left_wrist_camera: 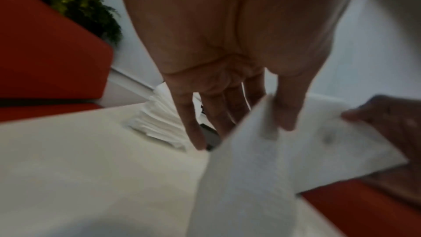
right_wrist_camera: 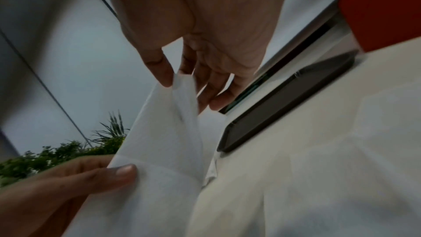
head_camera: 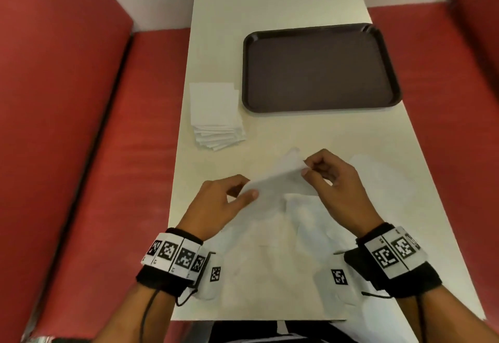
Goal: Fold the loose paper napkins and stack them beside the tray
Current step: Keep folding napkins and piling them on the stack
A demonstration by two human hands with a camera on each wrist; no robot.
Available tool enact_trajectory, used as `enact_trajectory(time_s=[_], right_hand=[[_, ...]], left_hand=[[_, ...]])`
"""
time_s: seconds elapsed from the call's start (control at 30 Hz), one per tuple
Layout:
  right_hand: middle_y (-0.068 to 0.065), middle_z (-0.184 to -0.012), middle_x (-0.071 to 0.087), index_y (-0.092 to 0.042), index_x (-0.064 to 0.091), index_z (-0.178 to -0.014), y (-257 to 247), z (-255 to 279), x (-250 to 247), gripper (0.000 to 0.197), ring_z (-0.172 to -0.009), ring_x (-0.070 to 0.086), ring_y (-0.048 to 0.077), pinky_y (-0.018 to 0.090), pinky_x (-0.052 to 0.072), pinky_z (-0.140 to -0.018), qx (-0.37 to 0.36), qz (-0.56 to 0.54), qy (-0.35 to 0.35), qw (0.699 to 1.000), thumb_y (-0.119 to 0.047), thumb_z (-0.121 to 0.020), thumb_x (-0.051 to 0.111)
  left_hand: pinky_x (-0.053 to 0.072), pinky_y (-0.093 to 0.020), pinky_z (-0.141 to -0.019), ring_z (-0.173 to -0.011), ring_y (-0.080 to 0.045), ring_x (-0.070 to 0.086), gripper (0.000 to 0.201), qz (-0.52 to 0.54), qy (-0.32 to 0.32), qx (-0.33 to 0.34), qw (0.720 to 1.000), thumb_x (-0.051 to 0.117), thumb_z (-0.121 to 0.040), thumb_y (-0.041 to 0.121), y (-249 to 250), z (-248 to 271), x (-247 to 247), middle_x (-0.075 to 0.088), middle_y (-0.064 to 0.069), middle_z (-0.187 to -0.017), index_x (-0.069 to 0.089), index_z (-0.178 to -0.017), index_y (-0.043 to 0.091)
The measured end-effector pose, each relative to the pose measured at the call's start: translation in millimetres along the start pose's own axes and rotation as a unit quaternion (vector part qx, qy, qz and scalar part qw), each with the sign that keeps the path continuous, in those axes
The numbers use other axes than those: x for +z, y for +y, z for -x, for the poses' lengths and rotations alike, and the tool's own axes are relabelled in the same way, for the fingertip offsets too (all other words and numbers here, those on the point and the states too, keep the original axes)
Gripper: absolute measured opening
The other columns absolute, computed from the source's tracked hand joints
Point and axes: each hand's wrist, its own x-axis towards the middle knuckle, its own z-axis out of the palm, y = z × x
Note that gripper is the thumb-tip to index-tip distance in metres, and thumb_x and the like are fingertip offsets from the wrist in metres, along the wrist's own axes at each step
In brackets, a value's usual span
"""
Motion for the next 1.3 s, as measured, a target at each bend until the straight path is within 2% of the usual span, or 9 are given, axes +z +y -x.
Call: enact_trajectory(time_s=[0.07,0.17,0.23,0.4,0.57,0.73,1.0,1.2,1.3], right_hand=[[-0.019,-0.095,0.067,-0.024,0.061,-0.095,-7.7,2.3,-12.1,0.004,-0.092,0.064,0.002,0.016,0.049,-0.08,-0.005,0.006,0.02,1.0,-0.027,-0.094,0.063],[-0.019,-0.114,0.062,-0.037,0.054,-0.112,-16.2,4.9,-29.9,0.038,-0.1,0.063,-0.002,0.017,0.05,-0.083,0.046,-0.006,0.05,0.998,-0.06,-0.083,0.064],[-0.01,-0.118,0.064,-0.037,0.055,-0.117,-21.3,10.1,-38.9,0.055,-0.097,0.069,0.006,0.031,0.054,-0.089,0.123,-0.056,-0.014,0.991,-0.07,-0.075,0.064],[-0.001,-0.114,0.073,-0.02,0.069,-0.117,-28.3,35.7,-43.9,0.038,-0.104,0.07,0.02,0.045,0.054,-0.097,0.147,-0.15,-0.128,0.969,-0.044,-0.088,0.064],[-0.005,-0.113,0.074,-0.017,0.069,-0.117,-30.0,43.1,-48.8,0.028,-0.103,0.071,0.014,0.029,0.058,-0.087,0.072,-0.162,-0.092,0.98,-0.007,-0.091,0.066],[-0.009,-0.112,0.074,-0.021,0.069,-0.116,-29.2,44.8,-59.7,0.033,-0.103,0.07,0.013,0.029,0.058,-0.086,0.054,-0.134,-0.091,0.985,-0.001,-0.09,0.064],[0.0,-0.113,0.074,-0.015,0.07,-0.115,-34.0,43.1,-56.5,0.027,-0.102,0.071,0.022,0.042,0.058,-0.089,0.032,-0.208,-0.024,0.977,-0.018,-0.089,0.064],[-0.005,-0.11,0.074,-0.031,0.078,-0.1,-36.4,34.0,-43.1,0.021,-0.104,0.069,0.017,0.028,0.057,-0.085,-0.019,-0.258,-0.073,0.963,-0.027,-0.088,0.062],[-0.003,-0.103,0.064,-0.015,0.079,-0.089,-36.5,23.4,-31.9,0.041,-0.095,0.062,0.01,0.017,0.049,-0.074,-0.04,-0.245,-0.102,0.963,-0.003,-0.096,0.041]], left_hand=[[0.054,-0.034,-0.078,-0.083,-0.01,0.071,0.019,0.08,0.022,-0.004,0.997,0.064,-0.096,0.034,15.0,1.9,6.2,0.075,0.004,-0.086,0.072,-0.096,0.017],[0.057,-0.043,-0.09,-0.101,-0.027,0.072,0.022,0.274,0.026,-0.048,0.96,0.059,-0.098,0.022,41.7,10.4,13.4,0.076,-0.007,-0.107,0.073,-0.112,0.011],[0.055,-0.042,-0.096,-0.111,-0.029,0.069,0.027,0.36,0.025,-0.062,0.93,0.054,-0.1,0.017,58.0,16.7,19.6,0.073,-0.01,-0.117,0.068,-0.121,0.008],[0.053,-0.043,-0.1,-0.116,-0.026,0.067,0.031,0.399,0.001,-0.048,0.916,0.051,-0.099,0.016,83.1,29.1,34.4,0.071,-0.008,-0.124,0.065,-0.126,0.01],[0.057,-0.04,-0.092,-0.103,-0.023,0.071,0.029,0.351,0.058,-0.026,0.934,0.059,-0.096,0.028,96.3,32.9,44.1,0.074,-0.013,-0.107,0.071,-0.108,0.004],[0.055,-0.049,-0.092,-0.093,-0.029,0.067,0.039,0.347,0.111,0.009,0.931,0.064,-0.09,0.03,100.1,31.1,48.8,0.066,-0.03,-0.105,0.067,-0.101,-0.008],[0.06,-0.038,-0.081,-0.098,-0.033,0.071,0.023,0.344,0.087,0.06,0.933,0.069,-0.088,0.014,96.3,32.4,41.1,0.075,-0.014,-0.104,0.072,-0.11,0.01],[0.054,-0.027,-0.069,-0.079,-0.015,0.066,0.039,0.287,0.095,0.133,0.944,0.057,-0.087,-0.016,77.4,30.0,15.4,0.074,0.004,-0.092,0.078,-0.09,0.017],[0.05,-0.018,-0.074,-0.093,-0.007,0.066,0.052,0.271,0.099,0.129,0.949,0.046,-0.086,-0.027,67.1,28.2,-0.4,0.071,0.005,-0.096,0.076,-0.076,0.015]])
